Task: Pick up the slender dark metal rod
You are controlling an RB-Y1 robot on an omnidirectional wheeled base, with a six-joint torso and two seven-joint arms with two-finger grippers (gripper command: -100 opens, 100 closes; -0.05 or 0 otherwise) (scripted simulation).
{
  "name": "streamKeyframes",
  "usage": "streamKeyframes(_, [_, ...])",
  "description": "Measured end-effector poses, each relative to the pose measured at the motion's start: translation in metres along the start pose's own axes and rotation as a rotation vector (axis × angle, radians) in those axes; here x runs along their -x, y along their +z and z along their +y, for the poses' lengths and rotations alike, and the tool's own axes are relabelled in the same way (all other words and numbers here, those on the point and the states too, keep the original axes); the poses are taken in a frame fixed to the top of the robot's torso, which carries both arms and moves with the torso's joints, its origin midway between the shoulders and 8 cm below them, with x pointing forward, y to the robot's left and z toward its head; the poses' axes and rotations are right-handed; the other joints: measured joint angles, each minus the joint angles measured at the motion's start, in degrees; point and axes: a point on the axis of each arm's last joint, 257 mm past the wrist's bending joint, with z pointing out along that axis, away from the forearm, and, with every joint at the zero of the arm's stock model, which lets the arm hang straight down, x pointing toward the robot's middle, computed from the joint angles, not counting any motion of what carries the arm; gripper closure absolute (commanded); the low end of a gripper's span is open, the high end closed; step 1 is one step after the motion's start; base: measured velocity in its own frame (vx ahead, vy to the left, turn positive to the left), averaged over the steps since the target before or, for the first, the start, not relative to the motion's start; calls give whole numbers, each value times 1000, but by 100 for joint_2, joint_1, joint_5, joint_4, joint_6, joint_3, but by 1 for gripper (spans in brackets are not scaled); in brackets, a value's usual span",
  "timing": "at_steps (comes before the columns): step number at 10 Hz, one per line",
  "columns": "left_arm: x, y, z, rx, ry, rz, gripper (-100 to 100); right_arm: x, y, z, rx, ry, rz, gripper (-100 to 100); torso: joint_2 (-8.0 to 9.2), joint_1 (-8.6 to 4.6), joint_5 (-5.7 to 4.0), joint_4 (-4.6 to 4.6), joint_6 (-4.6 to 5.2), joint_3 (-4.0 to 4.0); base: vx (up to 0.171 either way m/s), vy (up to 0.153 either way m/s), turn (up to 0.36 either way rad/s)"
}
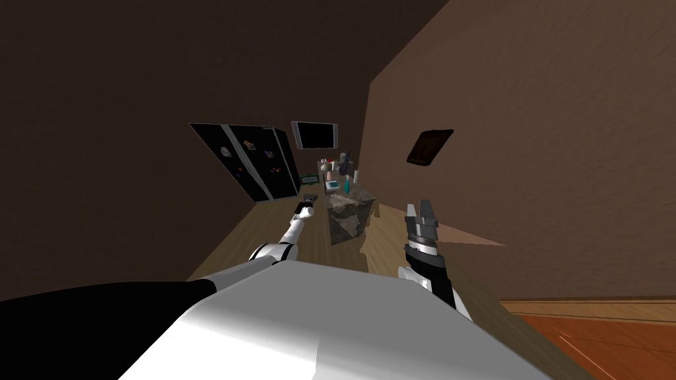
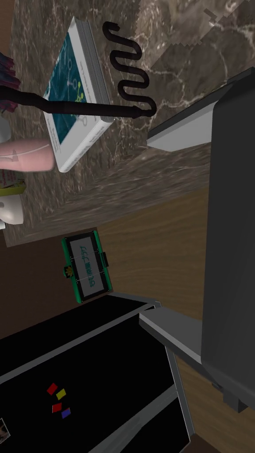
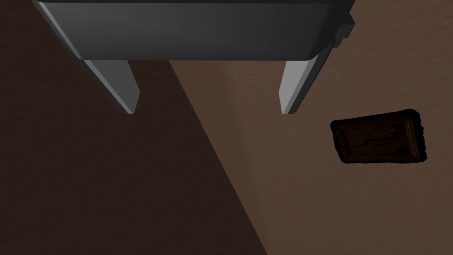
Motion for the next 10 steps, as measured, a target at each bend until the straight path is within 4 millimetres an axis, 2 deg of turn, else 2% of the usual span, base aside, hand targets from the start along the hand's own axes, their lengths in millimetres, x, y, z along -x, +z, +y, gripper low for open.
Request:
streamKeyframes(1, [-4,-1,-3,-11,-1,13,-100,0,0,0,0,0,0,0,-25,12,3,-4,2,-13,13,76,-109])
streamKeyframes(2, [-3,-3,-8,-21,-4,22,-100,0,0,0,0,0,0,0,-74,4,2,-14,3,-40,159,25,-106])
streamKeyframes(4, [1,-8,-12,-35,-22,29,-100,0,0,0,-1,0,0,0,-160,-21,-3,-34,3,-91,208,-13,-73])
streamKeyframes(6, [9,-17,-6,-41,-52,24,-100,0,0,0,-1,0,0,0,-197,-45,-8,-42,5,-112,274,-32,-85])
streamKeyframes(7, [11,-21,1,-41,-72,21,-100,0,0,0,-1,0,0,0,-193,-39,-7,-43,4,-112,221,0,-63])
streamKeyframes(10, [21,-33,44,-19,-161,-1,-100,0,0,0,0,0,0,0,-155,-25,-4,-36,3,-91,146,25,-25])
